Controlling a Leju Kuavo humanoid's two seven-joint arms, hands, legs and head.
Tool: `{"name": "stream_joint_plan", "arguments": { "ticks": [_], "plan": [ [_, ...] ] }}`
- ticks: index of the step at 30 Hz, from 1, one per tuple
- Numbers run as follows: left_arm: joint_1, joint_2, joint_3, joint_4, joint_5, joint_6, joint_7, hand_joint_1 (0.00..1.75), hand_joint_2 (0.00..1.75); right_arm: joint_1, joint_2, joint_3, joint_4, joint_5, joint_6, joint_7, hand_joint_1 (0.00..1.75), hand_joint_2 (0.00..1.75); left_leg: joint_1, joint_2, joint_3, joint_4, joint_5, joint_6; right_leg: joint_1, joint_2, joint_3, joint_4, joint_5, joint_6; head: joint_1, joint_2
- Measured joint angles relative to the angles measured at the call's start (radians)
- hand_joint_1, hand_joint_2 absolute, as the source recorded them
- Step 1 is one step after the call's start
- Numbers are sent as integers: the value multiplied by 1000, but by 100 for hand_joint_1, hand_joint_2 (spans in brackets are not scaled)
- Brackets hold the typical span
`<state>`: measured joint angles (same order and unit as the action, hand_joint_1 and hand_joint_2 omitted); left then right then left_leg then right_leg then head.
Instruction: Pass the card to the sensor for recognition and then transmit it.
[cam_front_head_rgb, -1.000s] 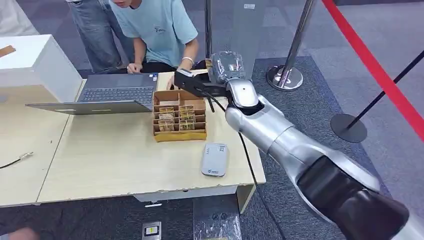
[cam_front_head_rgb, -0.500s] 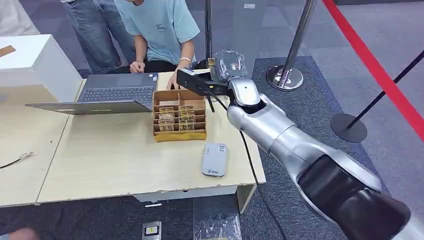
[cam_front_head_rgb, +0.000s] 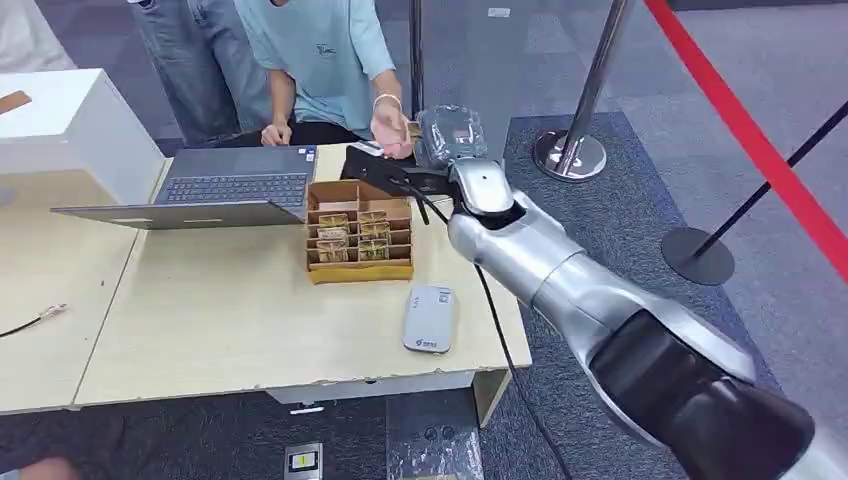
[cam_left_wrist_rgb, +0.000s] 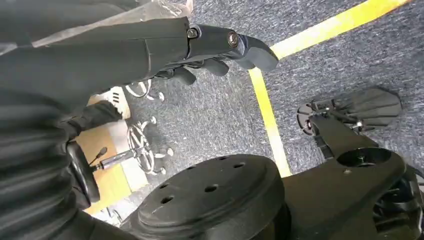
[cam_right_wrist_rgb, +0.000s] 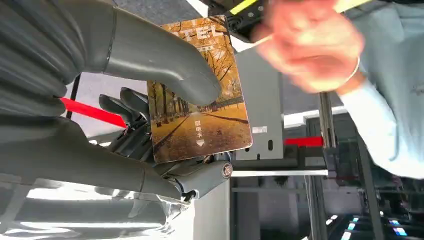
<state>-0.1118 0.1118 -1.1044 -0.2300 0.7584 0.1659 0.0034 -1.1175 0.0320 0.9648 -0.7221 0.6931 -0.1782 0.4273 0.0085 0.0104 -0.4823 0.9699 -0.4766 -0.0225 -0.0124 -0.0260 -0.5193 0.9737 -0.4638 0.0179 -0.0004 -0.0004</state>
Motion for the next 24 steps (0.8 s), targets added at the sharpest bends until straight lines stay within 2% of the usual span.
{"name": "stream_joint_plan", "arguments": {
  "ticks": [7,16,17,18,24],
  "plan": [
    [0,-4,0,0,-1,1,-3,0,175,16,-5,1,-15,4,11,19,175,175,0,0,0,0,0,0,0,0,0,0,0,0,0,0],
    [1,-8,0,0,3,0,-3,0,175,36,-37,0,-60,7,26,41,175,175,0,0,0,0,0,0,0,0,0,0,0,0,0,0],
    [1,-9,0,0,3,0,-3,0,175,36,-40,0,-64,7,28,42,47,175,0,0,0,0,0,0,0,0,0,0,0,0,0,0],
    [1,-9,0,0,4,0,-3,0,175,37,-43,0,-68,9,30,43,5,175,0,0,0,0,0,0,0,0,0,0,0,0,0,0],
    [1,-11,0,0,5,0,-4,0,175,39,-50,1,-74,23,27,51,0,175,0,0,0,0,0,0,0,0,0,0,0,0,0,0]
  ]
}}
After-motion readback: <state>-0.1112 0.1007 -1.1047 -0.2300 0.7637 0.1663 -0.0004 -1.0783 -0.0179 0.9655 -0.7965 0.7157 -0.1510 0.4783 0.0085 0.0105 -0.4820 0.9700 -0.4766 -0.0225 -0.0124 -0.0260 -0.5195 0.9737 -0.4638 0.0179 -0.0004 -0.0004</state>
